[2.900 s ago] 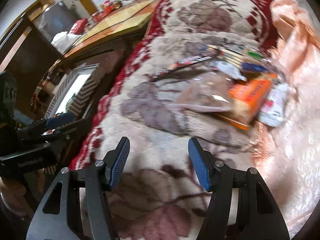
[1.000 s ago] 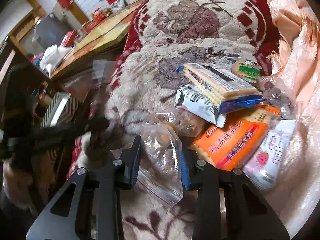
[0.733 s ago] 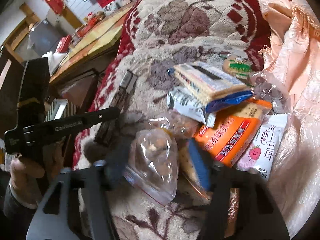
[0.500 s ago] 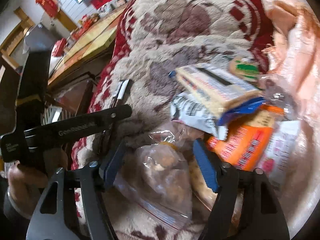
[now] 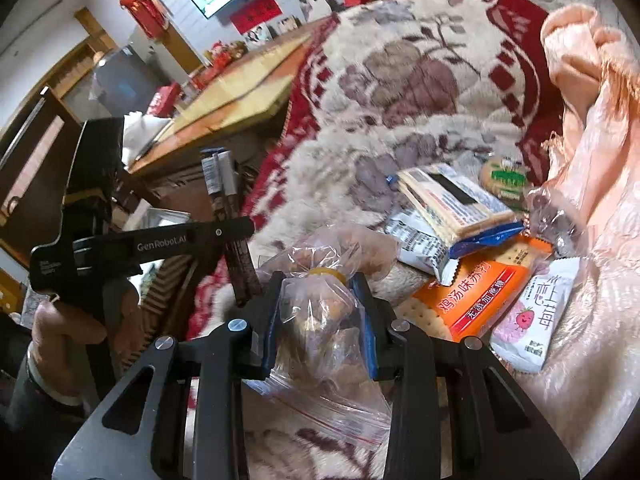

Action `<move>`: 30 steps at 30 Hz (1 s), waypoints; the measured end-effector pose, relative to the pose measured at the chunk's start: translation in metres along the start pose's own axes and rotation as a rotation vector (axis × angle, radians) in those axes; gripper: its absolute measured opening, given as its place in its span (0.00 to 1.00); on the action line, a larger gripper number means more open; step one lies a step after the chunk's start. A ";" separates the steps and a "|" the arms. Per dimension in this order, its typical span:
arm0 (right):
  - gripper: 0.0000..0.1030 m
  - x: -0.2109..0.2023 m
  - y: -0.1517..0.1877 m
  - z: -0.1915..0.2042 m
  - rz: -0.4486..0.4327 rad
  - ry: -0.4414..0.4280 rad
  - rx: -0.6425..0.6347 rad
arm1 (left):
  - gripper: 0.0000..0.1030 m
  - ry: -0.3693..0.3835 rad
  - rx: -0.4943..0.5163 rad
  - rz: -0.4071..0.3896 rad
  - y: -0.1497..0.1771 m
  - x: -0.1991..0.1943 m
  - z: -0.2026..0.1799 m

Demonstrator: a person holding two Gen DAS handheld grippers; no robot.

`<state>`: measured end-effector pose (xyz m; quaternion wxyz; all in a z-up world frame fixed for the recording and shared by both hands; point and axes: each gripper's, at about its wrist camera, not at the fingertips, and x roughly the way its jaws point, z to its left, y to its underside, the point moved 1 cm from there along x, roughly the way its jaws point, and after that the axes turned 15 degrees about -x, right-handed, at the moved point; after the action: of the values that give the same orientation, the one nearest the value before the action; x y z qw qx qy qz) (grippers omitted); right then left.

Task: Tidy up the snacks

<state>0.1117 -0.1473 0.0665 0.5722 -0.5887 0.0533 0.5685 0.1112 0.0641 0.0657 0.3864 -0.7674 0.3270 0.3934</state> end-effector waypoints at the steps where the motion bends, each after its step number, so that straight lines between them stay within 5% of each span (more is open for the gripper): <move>1: 0.30 -0.004 0.000 0.002 -0.007 -0.006 0.002 | 0.10 0.010 -0.001 -0.005 0.000 -0.006 0.001; 15: 0.30 -0.032 0.011 0.056 -0.035 -0.085 -0.069 | 0.10 -0.024 0.017 -0.125 0.044 -0.091 0.021; 30: 0.30 -0.003 0.031 0.124 0.055 -0.166 -0.177 | 0.10 -0.131 -0.098 -0.205 0.093 -0.119 0.087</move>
<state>0.0126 -0.0683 0.0870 0.5046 -0.5859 -0.0285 0.6334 -0.0513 0.1163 0.1019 0.4071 -0.7875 0.2013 0.4166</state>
